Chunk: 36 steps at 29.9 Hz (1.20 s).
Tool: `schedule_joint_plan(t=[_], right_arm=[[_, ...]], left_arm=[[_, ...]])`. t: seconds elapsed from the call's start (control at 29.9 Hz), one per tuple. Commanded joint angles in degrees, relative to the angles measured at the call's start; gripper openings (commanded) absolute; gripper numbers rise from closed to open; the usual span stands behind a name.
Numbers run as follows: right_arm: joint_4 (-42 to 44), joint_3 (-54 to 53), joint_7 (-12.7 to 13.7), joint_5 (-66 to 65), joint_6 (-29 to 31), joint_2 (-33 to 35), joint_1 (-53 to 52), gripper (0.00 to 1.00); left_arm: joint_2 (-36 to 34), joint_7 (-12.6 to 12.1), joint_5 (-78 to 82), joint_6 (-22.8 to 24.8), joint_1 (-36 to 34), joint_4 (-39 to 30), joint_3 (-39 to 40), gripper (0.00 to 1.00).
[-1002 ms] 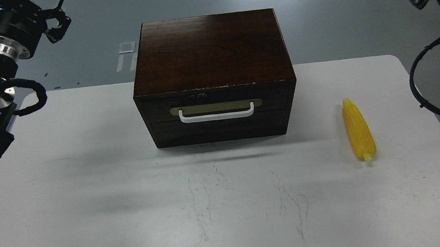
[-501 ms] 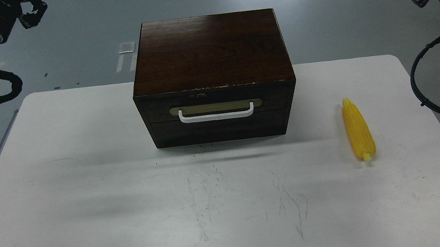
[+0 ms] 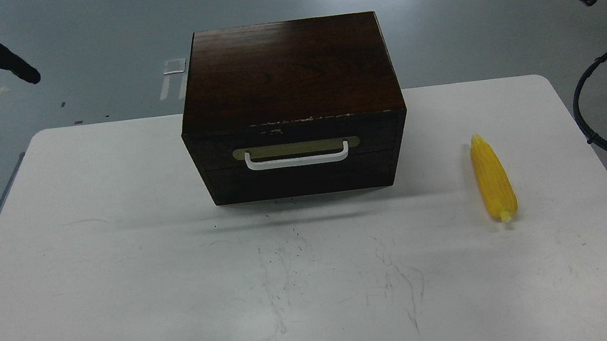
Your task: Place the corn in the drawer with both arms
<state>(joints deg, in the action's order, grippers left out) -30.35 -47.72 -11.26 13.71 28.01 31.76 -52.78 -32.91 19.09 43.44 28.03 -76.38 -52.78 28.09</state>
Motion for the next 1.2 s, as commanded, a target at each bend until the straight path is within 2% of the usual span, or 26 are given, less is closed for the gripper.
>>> schedule_joint_plan(t=[0.0, 0.13, 0.33, 0.57, 0.7, 1.17], right_arm=[[0.0, 0.1, 0.0, 0.0, 0.0, 0.2, 0.0, 1.0], [0.1, 0.1, 0.0, 0.0, 0.0, 0.4, 0.0, 1.0], [0.1, 0.1, 0.0, 0.0, 0.0, 0.6, 0.1, 1.0], [0.1, 0.1, 0.0, 0.0, 0.0, 0.7, 0.1, 1.0], [0.1, 0.4, 0.1, -0.1, 0.0, 1.2, 0.4, 1.0], [0.2, 0.7, 0.1, -0.1, 0.0, 3.1, 1.1, 1.0]], left_arm=[[-0.4, 0.7, 12.3, 0.0, 0.5, -9.8, -0.2, 0.9], [0.6, 1.4, 31.2, 0.0, 0.5, -19.9, -2.4, 0.89], [0.9, 1.4, 46.1, 0.0, 0.4, -27.3, -9.0, 0.89], [4.0, 1.4, 58.1, 0.0, -0.1, -26.9, -16.4, 0.89], [5.9, 1.4, 67.7, 0.0, -0.7, -26.8, -23.3, 0.88], [8.9, 1.3, 81.6, 0.0, 0.0, -25.4, -30.3, 0.85]])
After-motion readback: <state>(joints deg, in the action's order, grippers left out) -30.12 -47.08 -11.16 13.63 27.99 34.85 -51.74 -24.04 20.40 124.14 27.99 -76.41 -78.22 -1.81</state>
